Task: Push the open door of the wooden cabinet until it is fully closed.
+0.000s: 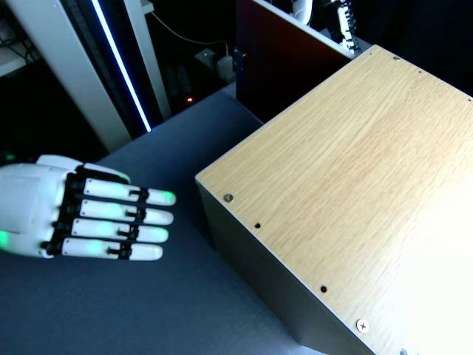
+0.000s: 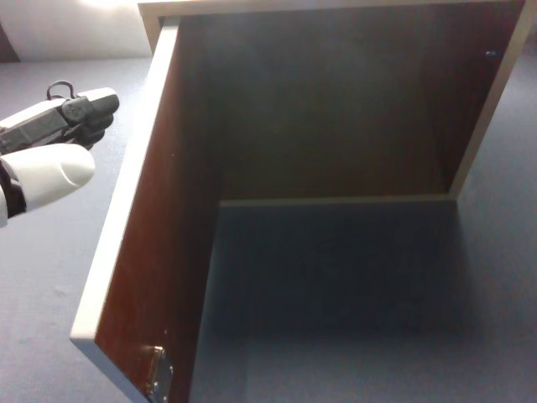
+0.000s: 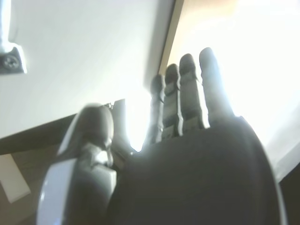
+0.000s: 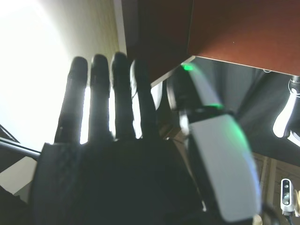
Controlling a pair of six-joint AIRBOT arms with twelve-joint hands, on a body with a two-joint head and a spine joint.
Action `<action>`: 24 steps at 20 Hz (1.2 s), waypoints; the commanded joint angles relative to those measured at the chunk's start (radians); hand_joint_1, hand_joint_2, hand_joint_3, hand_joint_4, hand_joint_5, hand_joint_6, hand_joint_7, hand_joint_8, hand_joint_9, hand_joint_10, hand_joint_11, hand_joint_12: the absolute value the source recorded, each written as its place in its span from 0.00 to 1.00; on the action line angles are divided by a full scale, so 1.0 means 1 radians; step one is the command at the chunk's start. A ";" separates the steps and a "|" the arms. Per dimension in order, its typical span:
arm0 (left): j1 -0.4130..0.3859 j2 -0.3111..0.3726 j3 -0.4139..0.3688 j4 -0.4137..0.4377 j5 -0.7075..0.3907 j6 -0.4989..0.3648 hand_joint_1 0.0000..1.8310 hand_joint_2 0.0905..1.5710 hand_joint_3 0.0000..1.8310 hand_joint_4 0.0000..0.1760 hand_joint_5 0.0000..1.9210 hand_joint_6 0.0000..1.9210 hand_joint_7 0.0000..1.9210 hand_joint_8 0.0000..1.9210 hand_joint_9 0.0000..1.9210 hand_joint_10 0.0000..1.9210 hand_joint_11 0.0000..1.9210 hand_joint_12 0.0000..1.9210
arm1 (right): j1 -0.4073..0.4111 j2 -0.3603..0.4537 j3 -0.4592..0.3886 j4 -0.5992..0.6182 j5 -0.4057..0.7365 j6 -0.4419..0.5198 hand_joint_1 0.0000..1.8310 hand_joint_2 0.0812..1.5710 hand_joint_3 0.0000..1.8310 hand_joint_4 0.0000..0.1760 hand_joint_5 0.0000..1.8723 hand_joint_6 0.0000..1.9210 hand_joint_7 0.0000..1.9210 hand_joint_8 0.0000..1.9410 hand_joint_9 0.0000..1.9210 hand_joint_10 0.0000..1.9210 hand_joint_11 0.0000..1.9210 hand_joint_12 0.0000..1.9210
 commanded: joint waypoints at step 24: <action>-0.089 -0.047 0.032 0.179 0.049 -0.005 0.00 0.90 0.00 0.00 0.03 0.00 0.08 0.00 0.09 0.00 0.07 0.01 | 0.005 -0.018 0.021 0.025 0.115 0.018 0.26 0.88 0.00 0.00 0.18 0.00 0.18 0.00 0.19 0.00 0.12 0.17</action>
